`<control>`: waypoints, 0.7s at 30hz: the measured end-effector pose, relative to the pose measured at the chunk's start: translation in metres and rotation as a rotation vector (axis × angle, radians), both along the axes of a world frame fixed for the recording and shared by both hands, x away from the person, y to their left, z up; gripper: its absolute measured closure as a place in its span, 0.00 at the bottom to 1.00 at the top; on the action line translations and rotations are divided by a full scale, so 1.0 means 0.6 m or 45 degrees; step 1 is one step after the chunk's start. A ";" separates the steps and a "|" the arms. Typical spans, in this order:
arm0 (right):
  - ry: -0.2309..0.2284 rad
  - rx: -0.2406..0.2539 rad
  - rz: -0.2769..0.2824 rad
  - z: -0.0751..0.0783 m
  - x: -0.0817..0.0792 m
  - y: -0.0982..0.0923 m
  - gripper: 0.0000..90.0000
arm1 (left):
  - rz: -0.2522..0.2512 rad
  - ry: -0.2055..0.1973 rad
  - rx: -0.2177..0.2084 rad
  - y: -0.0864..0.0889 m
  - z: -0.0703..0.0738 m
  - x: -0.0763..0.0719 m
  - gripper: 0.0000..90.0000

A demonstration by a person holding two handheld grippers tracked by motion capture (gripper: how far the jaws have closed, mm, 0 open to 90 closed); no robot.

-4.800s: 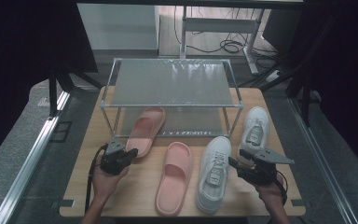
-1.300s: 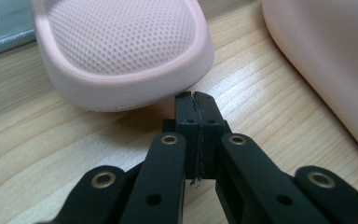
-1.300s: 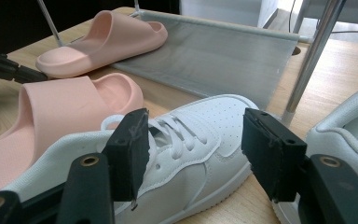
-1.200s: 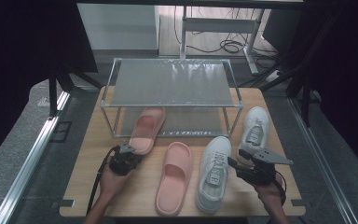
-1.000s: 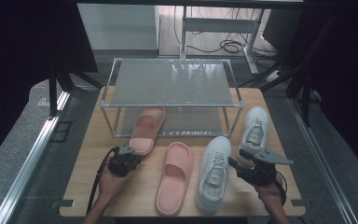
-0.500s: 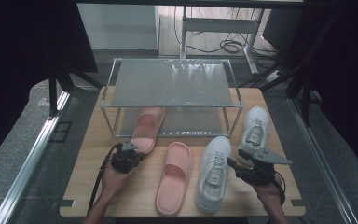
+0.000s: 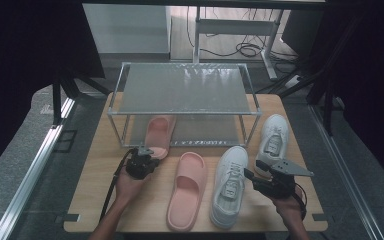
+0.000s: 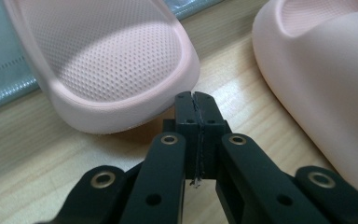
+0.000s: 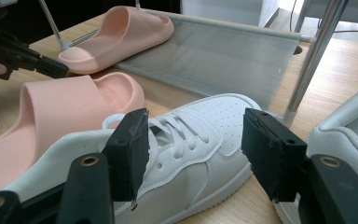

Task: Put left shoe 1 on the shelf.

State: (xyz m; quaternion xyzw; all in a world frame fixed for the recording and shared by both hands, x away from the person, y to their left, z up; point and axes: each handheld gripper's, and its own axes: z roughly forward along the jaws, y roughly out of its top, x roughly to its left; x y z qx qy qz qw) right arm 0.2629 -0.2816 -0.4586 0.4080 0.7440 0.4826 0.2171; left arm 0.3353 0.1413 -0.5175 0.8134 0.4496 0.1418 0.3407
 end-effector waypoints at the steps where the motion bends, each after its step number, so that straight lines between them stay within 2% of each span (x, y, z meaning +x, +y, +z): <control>1: 0.000 0.000 0.000 0.000 0.000 0.000 0.46 | 0.000 0.000 0.000 0.000 0.000 0.000 1.00; 5: 0.000 -0.003 0.002 0.000 0.000 0.000 0.46 | 0.011 -0.003 0.002 -0.004 0.001 0.011 1.00; 10: 0.000 -0.005 0.001 0.000 0.001 0.000 0.46 | 0.011 -0.042 0.001 -0.011 0.002 0.022 1.00; 21: 0.000 -0.005 0.002 -0.001 0.001 -0.001 0.46 | 0.050 -0.047 -0.017 -0.014 0.001 0.047 1.00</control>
